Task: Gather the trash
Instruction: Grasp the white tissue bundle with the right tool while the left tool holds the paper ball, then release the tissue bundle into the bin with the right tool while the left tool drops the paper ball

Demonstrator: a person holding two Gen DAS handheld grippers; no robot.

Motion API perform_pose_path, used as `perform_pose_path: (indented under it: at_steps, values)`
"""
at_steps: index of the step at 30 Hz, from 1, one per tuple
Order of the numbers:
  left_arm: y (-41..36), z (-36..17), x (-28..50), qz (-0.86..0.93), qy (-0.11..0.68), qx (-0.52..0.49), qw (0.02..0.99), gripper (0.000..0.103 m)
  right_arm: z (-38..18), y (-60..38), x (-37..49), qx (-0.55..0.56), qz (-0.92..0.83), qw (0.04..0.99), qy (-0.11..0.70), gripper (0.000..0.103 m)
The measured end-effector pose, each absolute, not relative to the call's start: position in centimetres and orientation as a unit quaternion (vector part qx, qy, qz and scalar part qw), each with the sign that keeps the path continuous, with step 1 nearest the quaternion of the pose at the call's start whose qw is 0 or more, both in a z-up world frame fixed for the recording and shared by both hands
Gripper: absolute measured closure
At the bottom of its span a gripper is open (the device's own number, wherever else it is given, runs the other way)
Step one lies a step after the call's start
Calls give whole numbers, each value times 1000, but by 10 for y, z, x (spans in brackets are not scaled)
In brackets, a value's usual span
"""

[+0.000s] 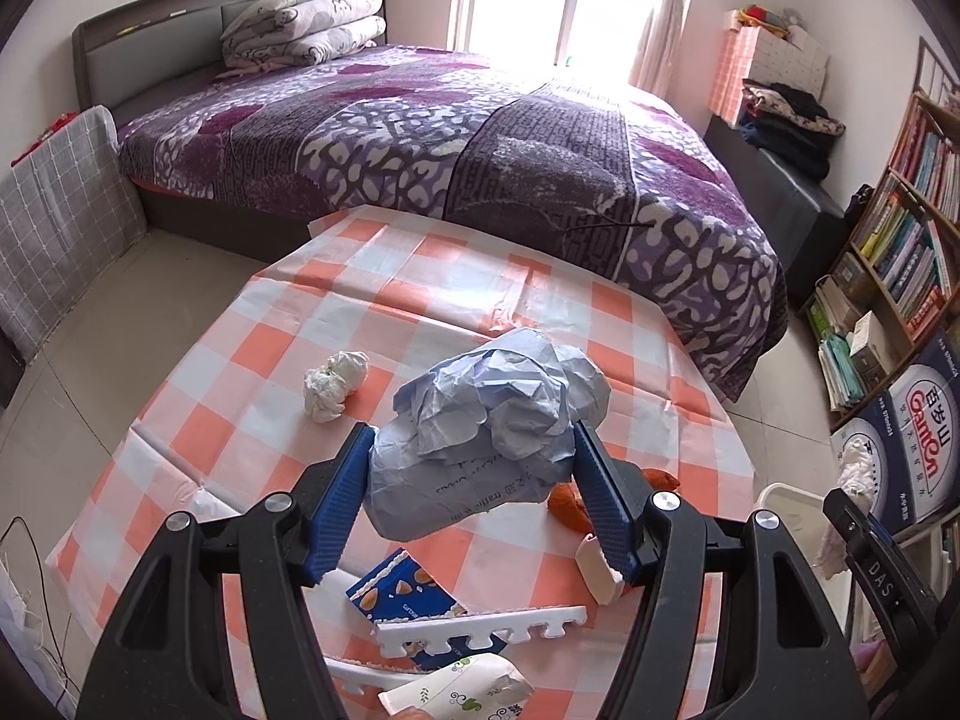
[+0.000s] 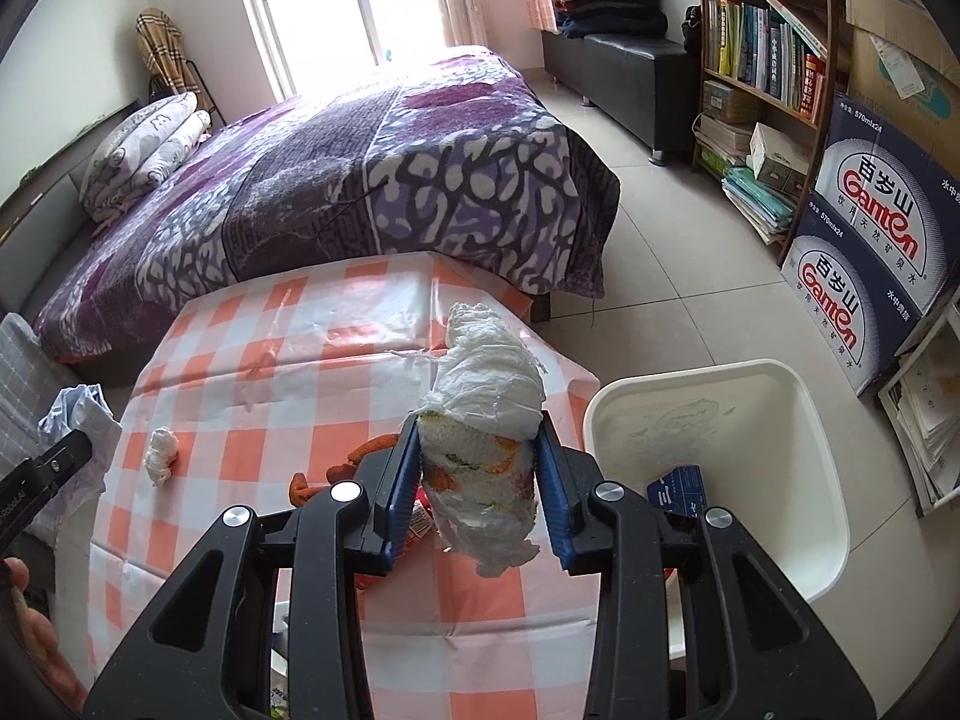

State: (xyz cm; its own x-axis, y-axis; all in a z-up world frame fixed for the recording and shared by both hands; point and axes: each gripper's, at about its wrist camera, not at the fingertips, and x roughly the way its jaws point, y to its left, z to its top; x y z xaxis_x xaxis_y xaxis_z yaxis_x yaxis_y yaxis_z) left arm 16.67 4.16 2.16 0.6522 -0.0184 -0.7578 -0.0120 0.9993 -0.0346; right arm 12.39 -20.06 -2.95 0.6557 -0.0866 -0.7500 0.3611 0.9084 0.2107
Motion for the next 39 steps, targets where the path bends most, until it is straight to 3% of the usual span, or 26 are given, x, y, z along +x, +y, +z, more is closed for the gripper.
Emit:
perform_pose_path:
  at_steps: [31,35,39]
  values:
    - [-137,-15,132,-144,431,71,888,38,-41,-344,64,267,-245,844,395,66]
    - [-160,-19,126,-166,435,75,882,38,-39,-361,50,276,-277,837,382,39]
    - [-183,-24,118,-186,437,84,876,38,-37,-380,34,289,-300,831,368,33]
